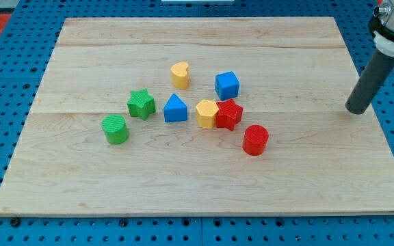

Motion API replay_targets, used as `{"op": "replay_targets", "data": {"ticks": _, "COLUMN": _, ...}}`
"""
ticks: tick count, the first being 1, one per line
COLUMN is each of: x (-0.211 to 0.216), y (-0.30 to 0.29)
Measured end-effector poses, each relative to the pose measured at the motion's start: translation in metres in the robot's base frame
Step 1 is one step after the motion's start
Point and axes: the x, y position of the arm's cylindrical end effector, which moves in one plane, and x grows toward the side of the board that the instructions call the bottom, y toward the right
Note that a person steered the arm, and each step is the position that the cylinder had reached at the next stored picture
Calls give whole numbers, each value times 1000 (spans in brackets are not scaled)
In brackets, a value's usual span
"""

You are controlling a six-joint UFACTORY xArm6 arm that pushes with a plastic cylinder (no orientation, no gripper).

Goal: Push the blue cube left a bit

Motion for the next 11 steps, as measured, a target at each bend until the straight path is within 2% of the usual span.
{"op": "replay_targets", "data": {"ticks": 3, "x": 4, "y": 1}}
{"op": "replay_targets", "data": {"ticks": 4, "x": -13, "y": 4}}
{"op": "replay_targets", "data": {"ticks": 5, "x": -23, "y": -32}}
{"op": "replay_targets", "data": {"ticks": 6, "x": -22, "y": -123}}
{"op": "replay_targets", "data": {"ticks": 7, "x": -34, "y": -129}}
{"op": "replay_targets", "data": {"ticks": 10, "x": -33, "y": -119}}
{"op": "replay_targets", "data": {"ticks": 11, "x": -32, "y": -141}}
